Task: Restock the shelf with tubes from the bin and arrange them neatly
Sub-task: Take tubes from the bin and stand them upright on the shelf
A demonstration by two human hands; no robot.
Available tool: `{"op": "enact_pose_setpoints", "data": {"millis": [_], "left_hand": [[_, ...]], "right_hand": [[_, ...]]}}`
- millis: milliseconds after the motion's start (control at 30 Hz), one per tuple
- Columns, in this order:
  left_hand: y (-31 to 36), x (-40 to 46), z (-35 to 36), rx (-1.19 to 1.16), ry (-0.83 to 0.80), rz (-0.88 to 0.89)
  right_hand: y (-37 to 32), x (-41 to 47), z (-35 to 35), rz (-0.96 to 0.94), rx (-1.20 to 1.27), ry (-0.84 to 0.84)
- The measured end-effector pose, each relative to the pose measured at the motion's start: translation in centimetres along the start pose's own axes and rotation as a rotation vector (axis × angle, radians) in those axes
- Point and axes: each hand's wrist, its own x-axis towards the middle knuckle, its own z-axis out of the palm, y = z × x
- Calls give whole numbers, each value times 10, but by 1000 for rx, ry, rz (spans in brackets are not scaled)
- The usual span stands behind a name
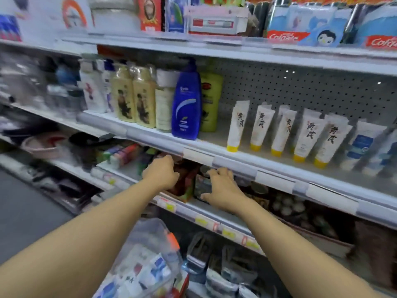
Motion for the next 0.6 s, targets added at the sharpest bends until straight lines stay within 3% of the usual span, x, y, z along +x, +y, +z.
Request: {"op": "enact_pose_setpoints", "data": {"millis": [333, 600], "left_hand": [[-185, -35, 30, 21, -132, -352], [-266, -61, 106, -52, -242, -598]], "right_hand": [[-94, 29, 104, -154, -41, -186], [-107, 64, 193, -200, -56, -429]]}}
